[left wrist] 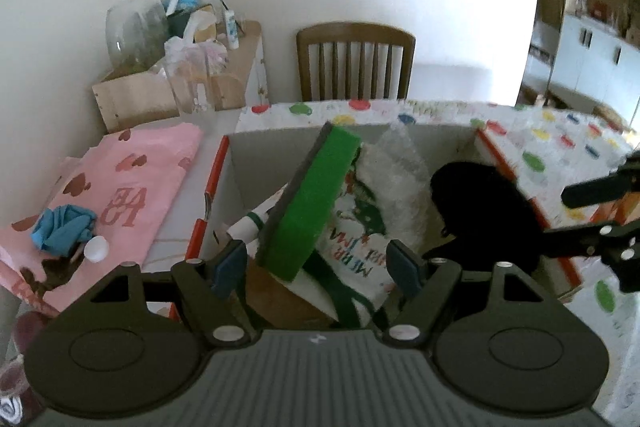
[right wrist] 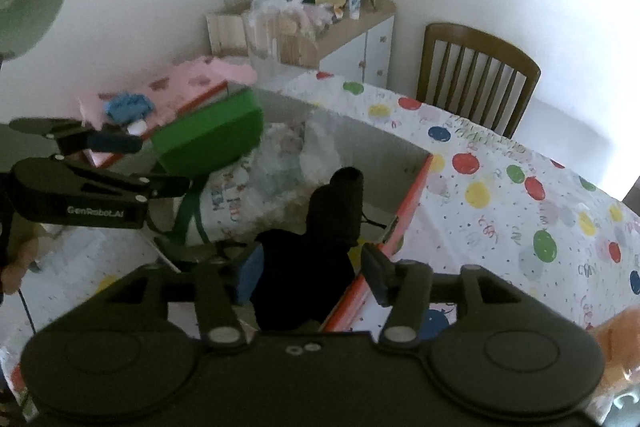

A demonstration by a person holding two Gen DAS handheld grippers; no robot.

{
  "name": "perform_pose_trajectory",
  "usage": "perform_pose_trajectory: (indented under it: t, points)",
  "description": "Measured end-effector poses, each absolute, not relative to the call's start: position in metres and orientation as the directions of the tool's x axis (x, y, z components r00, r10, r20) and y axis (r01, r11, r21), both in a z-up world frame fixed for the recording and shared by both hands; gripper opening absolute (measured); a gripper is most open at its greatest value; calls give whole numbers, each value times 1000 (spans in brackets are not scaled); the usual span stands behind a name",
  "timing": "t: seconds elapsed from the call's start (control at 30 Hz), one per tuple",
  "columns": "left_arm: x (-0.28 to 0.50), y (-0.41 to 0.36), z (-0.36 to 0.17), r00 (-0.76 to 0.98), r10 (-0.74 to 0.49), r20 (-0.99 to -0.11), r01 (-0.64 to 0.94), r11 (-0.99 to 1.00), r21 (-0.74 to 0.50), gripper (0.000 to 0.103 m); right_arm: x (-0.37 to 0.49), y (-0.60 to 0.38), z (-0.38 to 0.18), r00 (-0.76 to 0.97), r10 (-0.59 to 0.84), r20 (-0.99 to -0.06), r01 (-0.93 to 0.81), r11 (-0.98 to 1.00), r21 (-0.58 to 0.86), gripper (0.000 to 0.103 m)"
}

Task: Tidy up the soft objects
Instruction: 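Open the left tool releasing the sponge into the box while the right tool releases the black cloth, then move both open tools away from the box back toward the table items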

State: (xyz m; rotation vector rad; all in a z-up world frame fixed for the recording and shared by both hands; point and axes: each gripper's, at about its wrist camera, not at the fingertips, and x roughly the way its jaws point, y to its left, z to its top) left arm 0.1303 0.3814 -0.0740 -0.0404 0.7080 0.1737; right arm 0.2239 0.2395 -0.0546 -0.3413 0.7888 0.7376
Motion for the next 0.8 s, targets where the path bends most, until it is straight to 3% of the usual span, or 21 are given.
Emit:
perform_pose_trajectory:
  t: [0.23,0.53,0.67,0.8]
  points:
    - [111,360,-48,785,112,-609,-153,988,-17,84,208,217,-34,480,542,-690,-712,700,55,65]
    - [102,309,-31,807,10,-591,-75,993,-86,87,183,170,-16,513,582,-632,-697,712,90,86]
    - [104,281,-31,810,-50,-584,-30,991,-127,102,178,139,-13,531,576,-622,-676,730,99,94]
    - [109,249,-33,812,-93,-576,8,989,-149,102,177,100,-9,553,561,-616,-647,755,107,97]
